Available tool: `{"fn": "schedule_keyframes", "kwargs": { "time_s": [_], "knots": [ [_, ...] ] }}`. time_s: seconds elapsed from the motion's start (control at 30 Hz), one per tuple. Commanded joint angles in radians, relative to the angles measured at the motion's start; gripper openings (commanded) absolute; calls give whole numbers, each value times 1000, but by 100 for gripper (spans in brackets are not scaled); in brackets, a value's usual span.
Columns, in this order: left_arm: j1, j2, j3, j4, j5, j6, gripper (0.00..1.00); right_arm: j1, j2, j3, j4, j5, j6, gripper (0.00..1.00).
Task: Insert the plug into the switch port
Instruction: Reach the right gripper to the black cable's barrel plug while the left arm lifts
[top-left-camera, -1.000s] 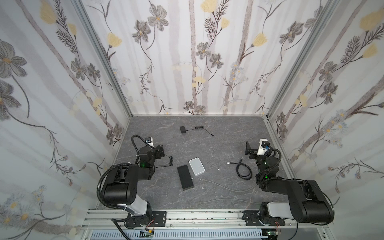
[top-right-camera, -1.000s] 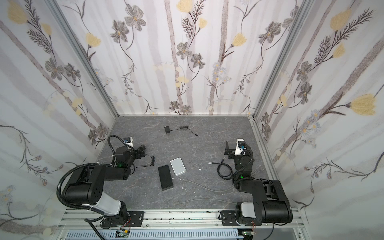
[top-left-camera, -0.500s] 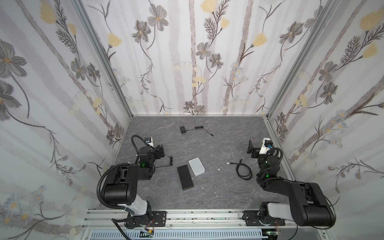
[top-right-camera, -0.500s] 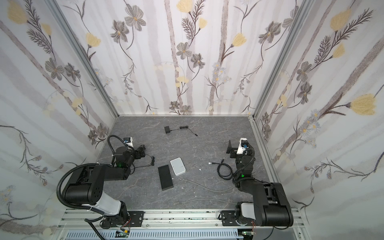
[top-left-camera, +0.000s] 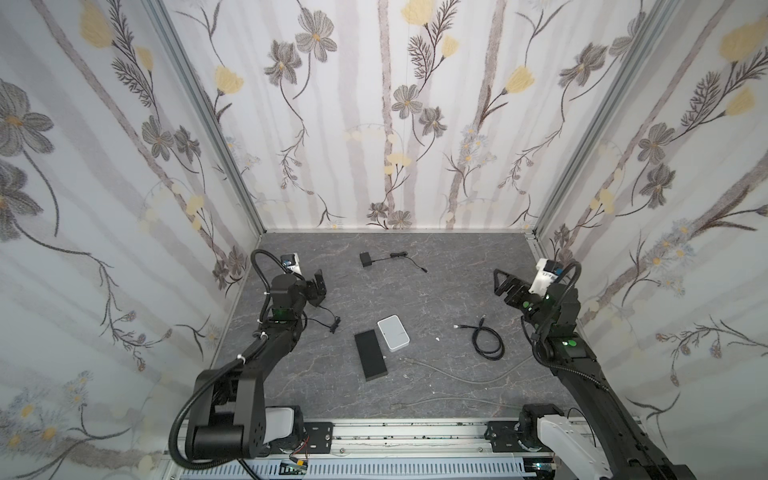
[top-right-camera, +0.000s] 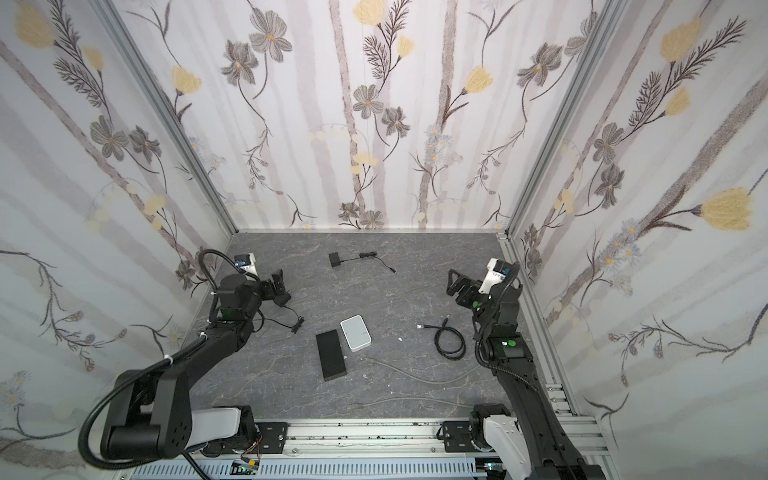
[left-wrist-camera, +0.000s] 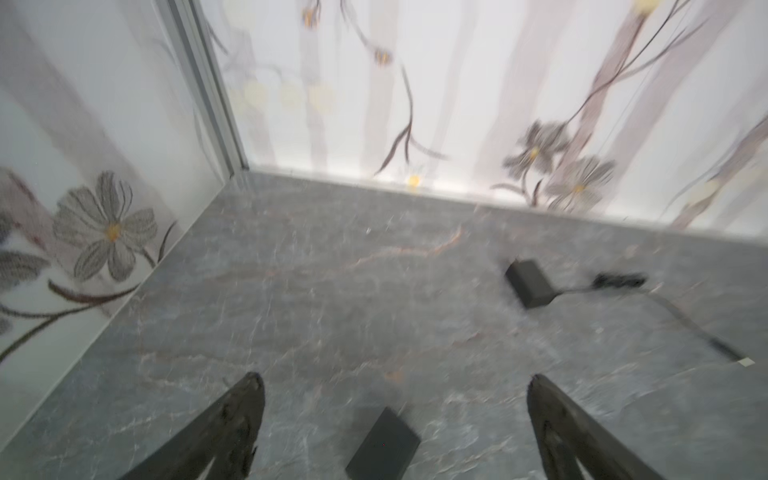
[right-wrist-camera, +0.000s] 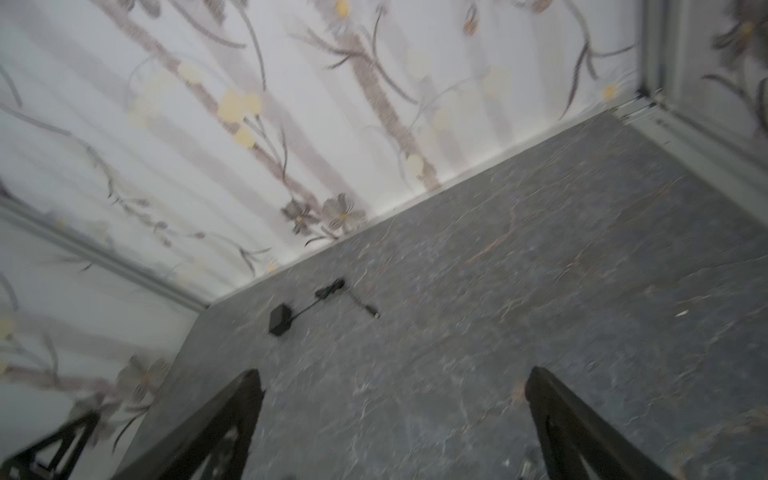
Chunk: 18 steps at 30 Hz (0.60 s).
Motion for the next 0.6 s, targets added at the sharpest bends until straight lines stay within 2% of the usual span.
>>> {"fn": "schedule_keyframes", "kwargs": {
  "time_s": [0.0,0.07,0.1,0.17,0.2,0.27,0.4,0.5,0.57],
  "knots": [
    [-20,-200,62,-311,87,-199,100,200,-152,-67,-174,-25,-32,100],
    [-55,-362,20,-320,73,-341,100,318,-291,-149,-220,21,-40,100],
    [-64,-402,21,-362,82,-403,100,342,-345,-182,-249,39,-31,100],
    [-85,-430,64,-514,130,-438,100,365,-458,-241,-305,46,12,100],
    [-95,-429,74,-566,146,-449,100,377,-498,-267,-275,-9,27,99],
    [-111,-443,80,-651,170,-457,100,396,-554,-294,-259,-44,71,98],
    [-127,-501,80,-755,162,-436,100,407,-531,-268,-282,-85,31,98],
    [-127,-522,122,-879,139,-445,100,419,-452,-245,-267,-121,11,97],
    [-127,-521,145,-956,164,-484,100,445,-386,-231,-245,-156,-9,95]
  ]
}}
